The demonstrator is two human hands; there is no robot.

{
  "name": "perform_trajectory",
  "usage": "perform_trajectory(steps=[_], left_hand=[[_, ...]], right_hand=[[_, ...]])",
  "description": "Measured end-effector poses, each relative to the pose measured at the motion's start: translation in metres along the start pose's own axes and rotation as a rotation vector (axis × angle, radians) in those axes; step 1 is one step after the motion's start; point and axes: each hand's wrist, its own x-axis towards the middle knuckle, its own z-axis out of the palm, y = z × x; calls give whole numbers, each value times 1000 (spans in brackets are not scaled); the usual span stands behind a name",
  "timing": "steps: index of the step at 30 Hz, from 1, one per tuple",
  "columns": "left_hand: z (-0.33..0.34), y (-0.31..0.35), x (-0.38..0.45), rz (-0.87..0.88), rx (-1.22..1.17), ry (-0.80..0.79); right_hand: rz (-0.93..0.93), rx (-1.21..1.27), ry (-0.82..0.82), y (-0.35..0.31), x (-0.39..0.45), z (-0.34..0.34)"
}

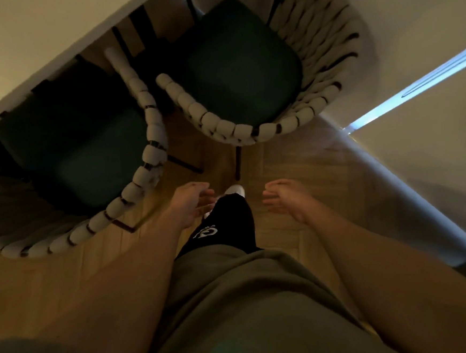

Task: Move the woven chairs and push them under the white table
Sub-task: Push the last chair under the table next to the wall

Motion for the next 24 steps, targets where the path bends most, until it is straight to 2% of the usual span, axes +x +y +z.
perform_trajectory(steps=[9, 15, 24], left_hand=[[79, 48, 35, -35, 7, -26], [119, 79, 68, -97, -66, -3], [163, 106, 75, -281, -279, 54]], right_hand=[[-1, 25, 8, -64, 32, -71], [51, -108, -9, -130, 71, -122], [148, -43, 141, -202, 137, -187]])
